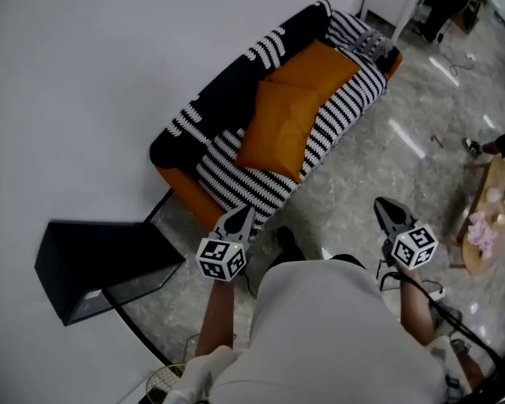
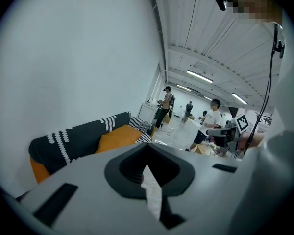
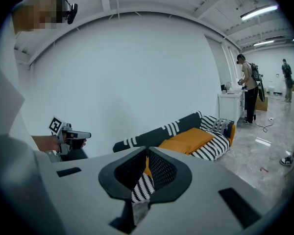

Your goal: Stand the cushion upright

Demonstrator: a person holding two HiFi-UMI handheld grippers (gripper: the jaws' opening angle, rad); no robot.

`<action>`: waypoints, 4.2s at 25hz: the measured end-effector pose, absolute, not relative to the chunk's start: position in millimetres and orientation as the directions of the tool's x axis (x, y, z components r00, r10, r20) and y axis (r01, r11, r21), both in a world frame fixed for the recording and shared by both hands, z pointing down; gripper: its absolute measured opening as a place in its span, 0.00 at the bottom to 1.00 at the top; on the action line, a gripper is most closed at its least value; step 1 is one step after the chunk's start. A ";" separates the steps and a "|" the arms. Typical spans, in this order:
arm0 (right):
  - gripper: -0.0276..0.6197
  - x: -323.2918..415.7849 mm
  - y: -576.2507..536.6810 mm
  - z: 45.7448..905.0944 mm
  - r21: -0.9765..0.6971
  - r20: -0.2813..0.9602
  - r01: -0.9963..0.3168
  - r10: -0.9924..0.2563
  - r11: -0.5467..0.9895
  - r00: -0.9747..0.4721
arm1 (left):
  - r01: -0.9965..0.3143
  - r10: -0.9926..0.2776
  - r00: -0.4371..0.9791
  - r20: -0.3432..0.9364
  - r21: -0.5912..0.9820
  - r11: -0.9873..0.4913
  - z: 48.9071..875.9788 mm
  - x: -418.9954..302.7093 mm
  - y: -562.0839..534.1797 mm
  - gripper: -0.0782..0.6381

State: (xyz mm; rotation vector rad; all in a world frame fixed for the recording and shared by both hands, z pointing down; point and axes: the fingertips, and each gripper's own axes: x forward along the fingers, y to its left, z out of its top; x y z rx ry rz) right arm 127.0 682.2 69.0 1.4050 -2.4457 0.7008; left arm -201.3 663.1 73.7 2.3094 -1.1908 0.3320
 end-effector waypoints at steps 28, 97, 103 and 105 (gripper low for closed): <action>0.10 58.3 551.4 98.1 -0.297 0.507 -0.765 -0.584 0.572 -0.634 | -0.836 -0.722 0.534 0.440 0.401 -0.375 98.0 -241.8 591.0 0.11; 0.37 27.1 297.8 488.5 -0.602 0.685 -0.727 -0.255 0.328 -0.682 | -0.877 -0.358 0.475 0.804 0.401 -0.264 470.5 -226.8 268.1 0.32; 0.45 36.5 296.6 524.8 -0.619 0.711 -0.769 -0.301 0.161 -0.636 | -0.865 -0.261 0.486 0.834 0.417 -0.281 515.5 -236.2 261.6 0.35; 0.47 39.6 296.7 535.7 -0.613 0.722 -0.779 -0.306 0.134 -0.620 | -0.857 -0.236 0.496 0.835 0.429 -0.285 528.5 -235.8 257.4 0.39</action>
